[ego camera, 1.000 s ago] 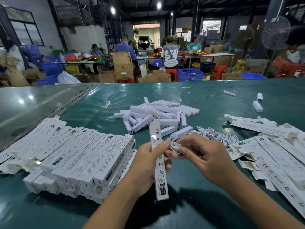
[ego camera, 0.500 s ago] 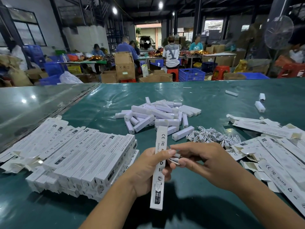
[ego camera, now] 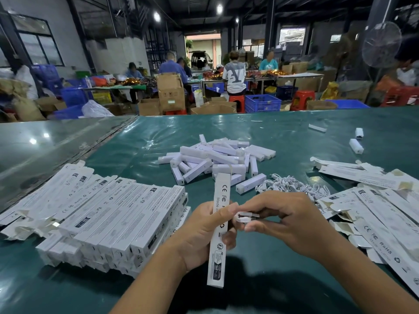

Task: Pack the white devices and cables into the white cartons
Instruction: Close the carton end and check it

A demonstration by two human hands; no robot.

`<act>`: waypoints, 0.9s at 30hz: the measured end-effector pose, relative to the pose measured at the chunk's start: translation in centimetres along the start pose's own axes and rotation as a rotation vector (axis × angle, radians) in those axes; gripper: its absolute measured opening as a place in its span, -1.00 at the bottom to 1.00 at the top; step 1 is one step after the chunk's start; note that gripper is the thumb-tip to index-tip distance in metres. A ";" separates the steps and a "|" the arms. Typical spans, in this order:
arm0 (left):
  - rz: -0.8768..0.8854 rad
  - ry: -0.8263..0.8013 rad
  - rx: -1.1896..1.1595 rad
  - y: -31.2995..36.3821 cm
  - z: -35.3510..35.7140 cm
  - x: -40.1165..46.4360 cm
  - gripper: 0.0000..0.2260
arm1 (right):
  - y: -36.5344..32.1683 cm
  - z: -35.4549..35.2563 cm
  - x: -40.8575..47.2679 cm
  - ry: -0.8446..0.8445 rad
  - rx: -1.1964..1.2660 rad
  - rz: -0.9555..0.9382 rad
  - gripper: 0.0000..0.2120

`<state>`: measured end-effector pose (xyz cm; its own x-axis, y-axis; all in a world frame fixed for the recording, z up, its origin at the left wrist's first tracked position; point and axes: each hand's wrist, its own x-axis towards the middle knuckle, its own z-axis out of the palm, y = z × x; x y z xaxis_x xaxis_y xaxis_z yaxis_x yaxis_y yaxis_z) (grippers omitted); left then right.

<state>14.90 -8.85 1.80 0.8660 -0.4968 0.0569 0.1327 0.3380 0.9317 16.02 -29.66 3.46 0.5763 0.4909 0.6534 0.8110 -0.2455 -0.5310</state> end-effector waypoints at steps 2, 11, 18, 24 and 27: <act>0.111 0.149 0.156 -0.2 0.3 0.4 -0.69 | 0.1 -0.5 0.0 0.117 0.117 0.101 -0.85; 0.410 0.484 1.167 -1.4 -0.6 1.0 -0.73 | -1.1 -1.6 0.4 0.357 0.295 0.154 -0.78; 0.404 0.458 1.283 -1.3 0.3 0.8 -0.75 | -1.2 -0.9 0.4 0.357 -0.136 0.045 -0.87; 0.411 0.465 1.276 -1.3 0.3 0.7 -0.75 | -1.3 -0.5 0.4 0.301 -0.307 -0.007 -0.89; 0.418 0.454 1.273 -1.3 0.3 0.7 -0.76 | -1.4 0.0 0.4 0.304 -0.274 0.018 -0.86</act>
<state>15.17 -9.92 0.75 0.8424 -0.1621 0.5138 -0.4767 -0.6686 0.5707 15.10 -29.11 4.42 0.5606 0.2251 0.7969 0.7735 -0.4858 -0.4070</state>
